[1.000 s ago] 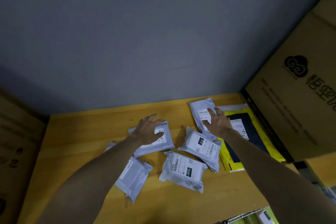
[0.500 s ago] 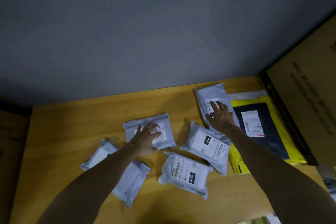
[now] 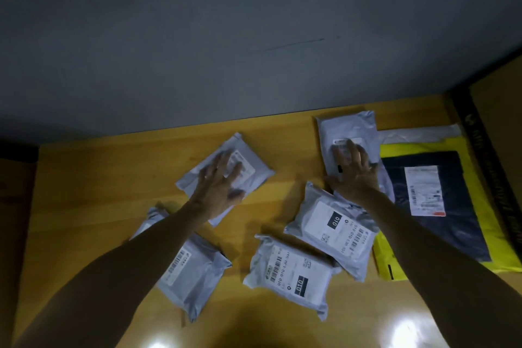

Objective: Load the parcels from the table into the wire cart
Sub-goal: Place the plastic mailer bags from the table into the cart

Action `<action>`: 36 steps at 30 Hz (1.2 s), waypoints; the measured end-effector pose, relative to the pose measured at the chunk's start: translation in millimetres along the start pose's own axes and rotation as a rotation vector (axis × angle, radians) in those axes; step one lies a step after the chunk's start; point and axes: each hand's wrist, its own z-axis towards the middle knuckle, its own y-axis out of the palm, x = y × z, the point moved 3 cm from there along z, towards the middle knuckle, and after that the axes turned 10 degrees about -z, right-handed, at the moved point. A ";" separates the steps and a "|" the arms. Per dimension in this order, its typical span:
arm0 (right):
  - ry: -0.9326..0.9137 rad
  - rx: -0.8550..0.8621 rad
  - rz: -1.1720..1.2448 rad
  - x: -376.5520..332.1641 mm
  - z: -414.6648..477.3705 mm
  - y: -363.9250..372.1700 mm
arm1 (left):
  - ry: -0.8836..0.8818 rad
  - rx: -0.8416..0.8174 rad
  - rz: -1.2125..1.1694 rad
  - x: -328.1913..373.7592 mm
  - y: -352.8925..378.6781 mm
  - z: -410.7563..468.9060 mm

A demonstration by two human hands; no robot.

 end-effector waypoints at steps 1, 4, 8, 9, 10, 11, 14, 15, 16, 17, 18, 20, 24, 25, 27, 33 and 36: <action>-0.003 0.015 0.011 0.0 2.4 1.6 | -0.059 0.019 -0.015 -0.3 -2.2 1.6; 0.008 0.058 0.092 -10.0 10.1 -1.5 | -0.127 0.065 -0.024 3.4 -5.9 7.7; -0.063 0.138 0.177 -45.1 18.5 -13.1 | -0.163 0.078 -0.046 6.3 -6.9 14.4; -0.080 0.150 0.188 -53.7 19.7 -15.2 | -0.152 0.038 -0.034 6.1 -4.2 13.5; -0.093 0.156 0.195 -61.1 20.3 -16.2 | -0.141 0.000 -0.022 4.4 0.0 11.6; -0.103 0.146 0.193 -66.9 20.3 -15.1 | -0.132 -0.023 -0.010 3.9 3.0 9.1; -0.133 0.105 0.134 -73.2 18.3 -7.2 | -0.125 -0.059 0.050 5.1 9.2 4.7; -0.137 0.109 0.131 -72.0 17.3 -7.2 | -0.134 -0.076 0.064 6.0 8.6 4.8; -0.138 0.115 0.142 -70.5 16.9 -8.4 | -0.143 -0.084 0.086 6.9 6.5 5.4; -0.137 0.126 0.154 -69.0 16.8 -10.6 | -0.155 -0.091 0.110 9.0 2.7 6.0; -0.134 0.141 0.160 -67.5 17.0 -13.8 | -0.164 -0.101 0.127 10.9 0.3 6.7; -0.122 0.174 0.152 -64.6 16.5 -20.8 | -0.182 -0.096 0.115 16.4 -5.0 8.1; -0.104 0.195 0.154 -57.2 8.3 -33.2 | -0.293 -0.047 -0.023 28.3 -21.3 8.9; -0.100 0.196 0.153 -55.3 4.6 -37.1 | -0.321 -0.050 -0.036 31.3 -26.9 8.3; -0.093 0.193 0.159 -51.3 -3.2 -44.5 | -0.345 -0.068 -0.042 37.8 -37.5 4.1; -0.089 0.198 0.186 -45.9 -39.0 -67.7 | -0.378 -0.038 -0.004 57.6 -73.3 -20.6; -0.051 0.217 0.236 -43.5 -57.8 -82.8 | -0.427 -0.013 0.015 67.2 -94.8 -33.5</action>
